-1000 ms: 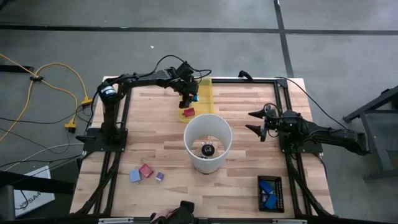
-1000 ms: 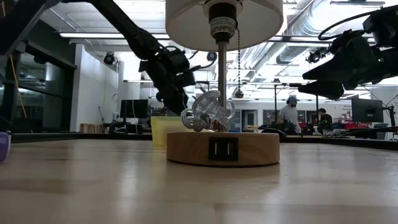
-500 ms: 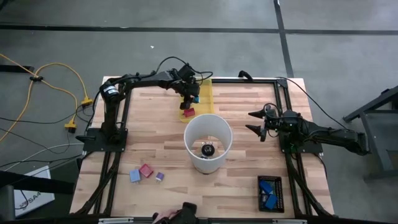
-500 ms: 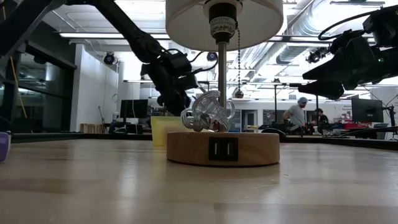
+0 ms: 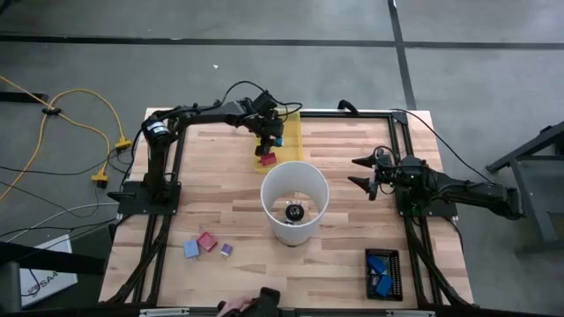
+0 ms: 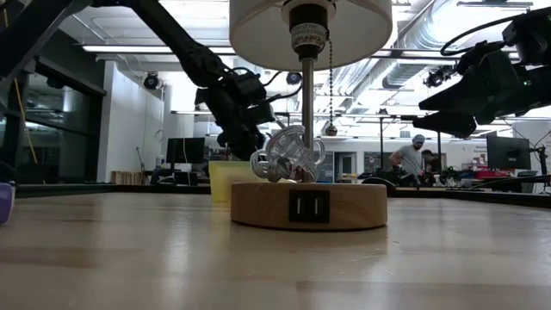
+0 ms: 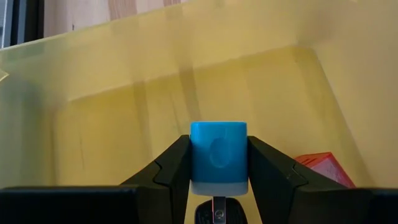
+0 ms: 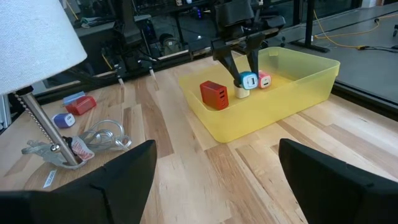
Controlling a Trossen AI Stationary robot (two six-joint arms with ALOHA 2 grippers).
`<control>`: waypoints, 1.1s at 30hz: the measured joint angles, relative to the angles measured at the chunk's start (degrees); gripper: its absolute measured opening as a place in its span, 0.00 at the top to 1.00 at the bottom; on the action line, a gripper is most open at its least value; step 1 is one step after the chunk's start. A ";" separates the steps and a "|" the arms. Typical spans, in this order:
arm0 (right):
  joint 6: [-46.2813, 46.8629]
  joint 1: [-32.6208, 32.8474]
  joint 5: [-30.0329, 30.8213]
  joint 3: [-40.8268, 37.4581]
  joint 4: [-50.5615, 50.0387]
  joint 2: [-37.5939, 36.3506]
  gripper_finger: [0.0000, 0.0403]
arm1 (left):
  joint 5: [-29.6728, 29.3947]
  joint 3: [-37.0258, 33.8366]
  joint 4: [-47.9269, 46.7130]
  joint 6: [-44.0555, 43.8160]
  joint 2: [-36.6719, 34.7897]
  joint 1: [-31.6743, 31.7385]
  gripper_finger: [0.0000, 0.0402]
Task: Pick & Place Office items
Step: Put the light blue charger adapter into the yellow bin
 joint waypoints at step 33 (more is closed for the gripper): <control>0.00 0.02 0.00 0.00 0.02 0.00 0.19 | -2.92 -0.26 -1.06 5.18 -1.99 -1.09 0.68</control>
